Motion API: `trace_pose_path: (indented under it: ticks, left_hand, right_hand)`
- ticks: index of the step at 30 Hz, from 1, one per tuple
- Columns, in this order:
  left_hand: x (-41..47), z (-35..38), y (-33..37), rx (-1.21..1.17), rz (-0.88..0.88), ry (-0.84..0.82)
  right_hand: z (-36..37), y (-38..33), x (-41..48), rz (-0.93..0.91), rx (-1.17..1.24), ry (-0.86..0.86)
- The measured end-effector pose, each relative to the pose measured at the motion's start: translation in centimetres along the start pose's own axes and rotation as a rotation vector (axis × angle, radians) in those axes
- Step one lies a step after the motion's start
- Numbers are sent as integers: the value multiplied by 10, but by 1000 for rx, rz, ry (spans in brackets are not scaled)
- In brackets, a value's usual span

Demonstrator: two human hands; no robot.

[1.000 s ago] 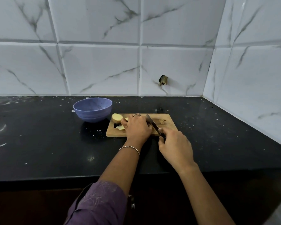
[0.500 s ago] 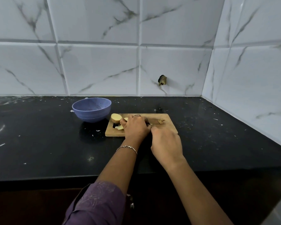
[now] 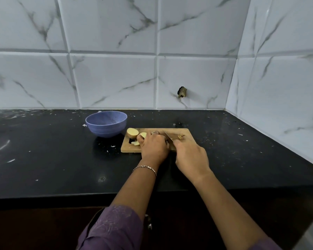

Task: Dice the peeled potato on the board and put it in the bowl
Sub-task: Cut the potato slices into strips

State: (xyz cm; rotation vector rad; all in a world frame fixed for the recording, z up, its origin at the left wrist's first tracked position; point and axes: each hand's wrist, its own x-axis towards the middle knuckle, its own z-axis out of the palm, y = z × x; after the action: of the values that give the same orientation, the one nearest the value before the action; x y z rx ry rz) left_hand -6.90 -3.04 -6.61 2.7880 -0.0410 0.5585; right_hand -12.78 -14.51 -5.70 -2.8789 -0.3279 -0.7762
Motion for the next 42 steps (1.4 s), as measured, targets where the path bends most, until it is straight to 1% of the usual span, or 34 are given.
trace_pose_path:
  ticks: [4,7,15,18,22,26,30,33,37,40,42]
  left_hand:
    - [-3,-1,-2,3,-30,31]
    - [-6,-3,-4,-20,-83,50]
    - [-9,-5,-4,6,-177,105]
    - [-9,-4,-4,11,-192,90]
    - [-8,-5,-5,7,-228,120]
    - [-7,-7,-7,-61,-296,172]
    - [-6,-10,-11,-186,-409,224]
    - [-4,-14,-14,-251,-470,254]
    - [-2,-20,-26,-367,-585,281]
    - [-3,-27,-41,-494,-684,302]
    - [-5,-29,-50,-554,-705,315]
  right_hand:
    - [-5,9,-6,129,134,-21]
    - [-9,13,-12,158,176,7]
    - [-21,7,-23,106,217,-9]
    - [-18,9,-24,101,177,-13]
    - [-13,16,-18,101,92,3]
    - [-5,24,-8,125,54,16]
    - [1,27,-2,174,64,38]
    - [2,18,-3,215,166,58]
    - [5,1,-3,198,286,52]
    - [7,-7,-4,195,327,44]
    - [7,-11,-6,193,336,50]
